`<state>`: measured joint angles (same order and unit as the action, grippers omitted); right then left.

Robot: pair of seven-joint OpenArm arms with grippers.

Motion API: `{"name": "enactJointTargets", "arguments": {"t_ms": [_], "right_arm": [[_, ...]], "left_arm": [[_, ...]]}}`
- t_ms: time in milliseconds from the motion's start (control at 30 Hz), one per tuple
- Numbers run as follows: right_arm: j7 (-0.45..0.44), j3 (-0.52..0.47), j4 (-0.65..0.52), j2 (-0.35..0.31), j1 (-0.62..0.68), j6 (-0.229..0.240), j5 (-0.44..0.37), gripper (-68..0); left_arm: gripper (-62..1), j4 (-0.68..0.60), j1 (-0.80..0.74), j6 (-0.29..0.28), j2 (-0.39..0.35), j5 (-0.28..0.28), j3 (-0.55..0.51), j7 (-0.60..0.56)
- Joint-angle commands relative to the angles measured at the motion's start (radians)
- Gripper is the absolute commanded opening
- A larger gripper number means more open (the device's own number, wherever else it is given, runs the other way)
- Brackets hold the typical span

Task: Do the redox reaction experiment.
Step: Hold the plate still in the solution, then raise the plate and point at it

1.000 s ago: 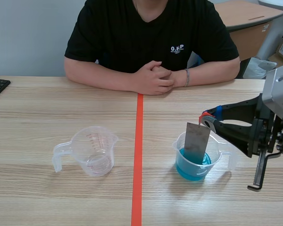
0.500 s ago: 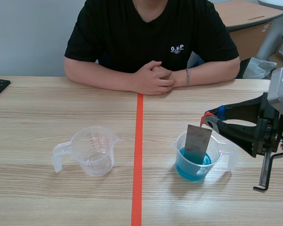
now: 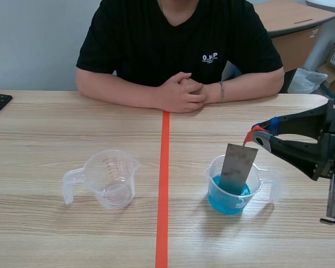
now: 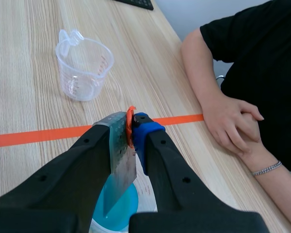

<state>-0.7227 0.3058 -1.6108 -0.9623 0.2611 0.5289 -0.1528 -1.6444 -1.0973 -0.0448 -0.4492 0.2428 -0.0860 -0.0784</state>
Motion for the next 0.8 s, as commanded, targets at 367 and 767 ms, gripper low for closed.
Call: {"name": "enactJointTargets", "arguments": {"t_ms": [367, 767], "right_arm": [[-0.064, -0.084, -0.013, -0.049, 0.000, 0.045, -0.020, -66.0], [-0.078, -0.253, -0.138, -0.049, 0.156, 0.045, -0.019, -66.0]], "left_arm": [[-56.8, -0.006, -0.002, 0.001, 0.003, 0.000, -0.004, -0.006], [-56.8, -0.006, -0.002, 0.001, 0.003, 0.000, -0.004, -0.006]]}}
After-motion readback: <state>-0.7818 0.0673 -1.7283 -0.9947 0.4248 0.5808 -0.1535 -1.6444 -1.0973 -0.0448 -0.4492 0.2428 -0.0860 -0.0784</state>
